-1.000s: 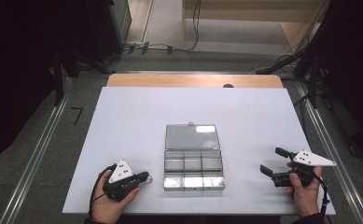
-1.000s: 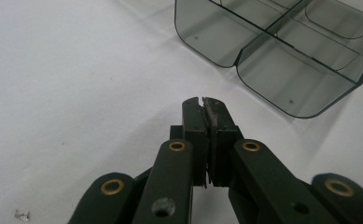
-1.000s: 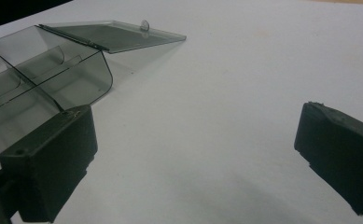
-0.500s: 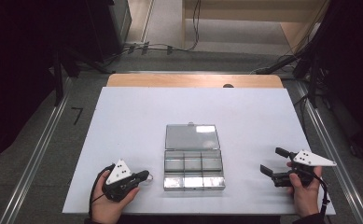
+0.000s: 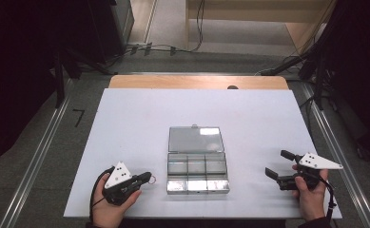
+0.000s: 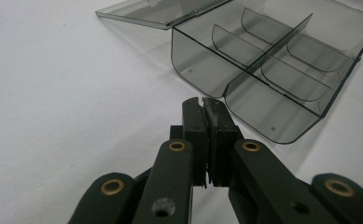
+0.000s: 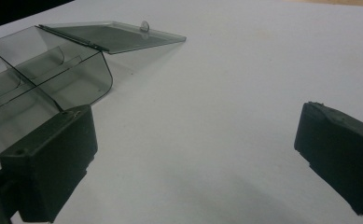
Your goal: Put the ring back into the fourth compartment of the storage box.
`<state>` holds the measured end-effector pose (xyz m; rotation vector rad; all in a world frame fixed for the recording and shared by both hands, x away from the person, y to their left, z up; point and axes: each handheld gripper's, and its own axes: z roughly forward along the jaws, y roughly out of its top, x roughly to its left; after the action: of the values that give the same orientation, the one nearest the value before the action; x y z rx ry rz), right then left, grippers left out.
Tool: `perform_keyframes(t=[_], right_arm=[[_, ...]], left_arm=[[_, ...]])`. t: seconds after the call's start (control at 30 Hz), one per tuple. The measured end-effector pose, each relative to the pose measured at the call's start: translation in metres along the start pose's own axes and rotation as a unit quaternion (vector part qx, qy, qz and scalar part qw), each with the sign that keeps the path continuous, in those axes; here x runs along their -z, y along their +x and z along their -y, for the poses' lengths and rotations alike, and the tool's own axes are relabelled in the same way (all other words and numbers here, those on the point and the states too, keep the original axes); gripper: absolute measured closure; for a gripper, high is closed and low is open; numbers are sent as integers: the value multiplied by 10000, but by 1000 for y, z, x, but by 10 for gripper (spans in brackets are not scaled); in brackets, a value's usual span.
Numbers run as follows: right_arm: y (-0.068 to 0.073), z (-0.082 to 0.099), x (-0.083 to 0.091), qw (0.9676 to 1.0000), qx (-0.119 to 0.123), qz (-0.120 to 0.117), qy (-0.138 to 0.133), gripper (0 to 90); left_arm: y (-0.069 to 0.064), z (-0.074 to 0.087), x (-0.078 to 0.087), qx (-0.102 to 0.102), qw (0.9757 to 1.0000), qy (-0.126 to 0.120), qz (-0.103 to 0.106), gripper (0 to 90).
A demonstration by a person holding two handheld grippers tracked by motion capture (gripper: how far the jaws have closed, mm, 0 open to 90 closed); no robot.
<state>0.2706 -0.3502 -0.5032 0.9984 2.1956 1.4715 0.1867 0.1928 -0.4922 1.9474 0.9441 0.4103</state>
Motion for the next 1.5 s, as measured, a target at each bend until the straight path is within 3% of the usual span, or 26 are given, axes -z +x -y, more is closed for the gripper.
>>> perform_keyframes(t=[0.07,0.73,1.03,1.5], right_arm=[[0,0,0,10000,-4,8,4,0],[1,0,-1,10000,-1,10,26,0],[1,0,-1,10000,14,17,32,0],[1,0,-1,10000,16,24,45,0]], left_arm=[[-2,-2,1,-73,10000,25,-40,883],[-6,-14,8,-13,9993,-366,110,883],[-8,-20,13,63,9982,-569,201,883],[-17,-29,13,19,9964,-756,374,883]])
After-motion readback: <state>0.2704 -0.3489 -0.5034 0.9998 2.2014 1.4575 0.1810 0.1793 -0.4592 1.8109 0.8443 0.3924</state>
